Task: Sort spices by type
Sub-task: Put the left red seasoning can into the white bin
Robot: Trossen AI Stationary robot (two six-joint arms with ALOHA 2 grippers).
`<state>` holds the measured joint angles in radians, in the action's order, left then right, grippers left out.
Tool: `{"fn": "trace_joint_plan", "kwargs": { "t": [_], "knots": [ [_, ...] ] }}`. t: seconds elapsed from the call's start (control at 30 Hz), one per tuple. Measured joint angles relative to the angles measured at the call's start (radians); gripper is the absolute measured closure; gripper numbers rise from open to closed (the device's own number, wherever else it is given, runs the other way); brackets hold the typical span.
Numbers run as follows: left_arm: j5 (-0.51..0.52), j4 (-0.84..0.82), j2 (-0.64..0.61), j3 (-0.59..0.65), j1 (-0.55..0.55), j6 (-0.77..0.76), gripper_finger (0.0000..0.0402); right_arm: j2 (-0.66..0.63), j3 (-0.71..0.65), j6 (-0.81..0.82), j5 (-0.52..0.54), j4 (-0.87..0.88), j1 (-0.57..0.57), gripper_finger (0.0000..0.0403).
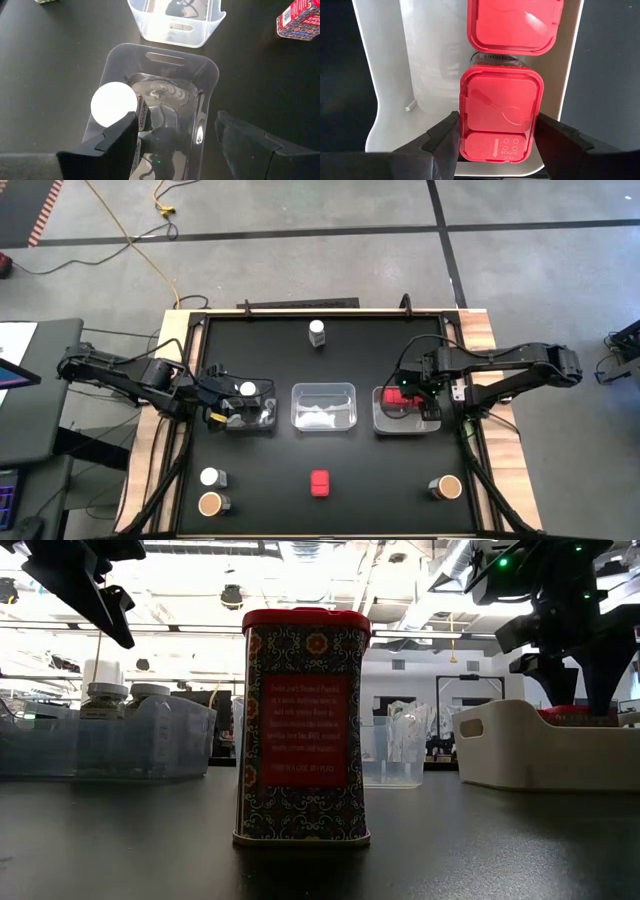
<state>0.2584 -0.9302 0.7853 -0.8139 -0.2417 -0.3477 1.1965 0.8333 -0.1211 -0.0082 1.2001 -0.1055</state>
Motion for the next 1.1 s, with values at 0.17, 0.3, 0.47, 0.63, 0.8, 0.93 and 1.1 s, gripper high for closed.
{"fn": "trace_joint_plan", "kwargs": {
  "t": [0.17, 0.3, 0.47, 0.63, 0.8, 0.93, 1.1],
  "knots": [
    [0.000, 0.000, 0.000, 0.000, 0.000, 0.000, 0.0150, 0.000, 0.000, -0.001, 0.000, 0.004, 0.000, 0.0147],
    [0.000, 0.000, 0.000, 0.000, 0.000, 0.001, 0.0150, 0.000, 0.000, -0.003, 0.000, 0.008, 0.000, 0.0147],
    [0.000, 0.000, 0.000, 0.000, 0.000, 0.001, 0.0150, 0.000, 0.000, -0.008, 0.000, 0.011, 0.000, 0.0147],
    [0.000, 0.000, 0.000, 0.000, 0.000, 0.001, 0.0150, 0.000, 0.000, -0.011, 0.000, 0.010, 0.000, 0.0147],
    [0.000, 0.000, 0.000, 0.000, 0.000, 0.001, 0.0150, 0.000, 0.000, -0.011, 0.000, 0.010, 0.000, 0.0147],
    [0.000, 0.000, 0.000, 0.000, 0.000, 0.001, 0.0150, 0.000, 0.000, -0.012, 0.002, 0.010, 0.000, 0.0147],
    [0.000, 0.000, 0.000, 0.000, 0.000, 0.001, 0.0150, 0.000, 0.000, -0.019, 0.006, 0.010, 0.000, 0.0147]
  ]
}}
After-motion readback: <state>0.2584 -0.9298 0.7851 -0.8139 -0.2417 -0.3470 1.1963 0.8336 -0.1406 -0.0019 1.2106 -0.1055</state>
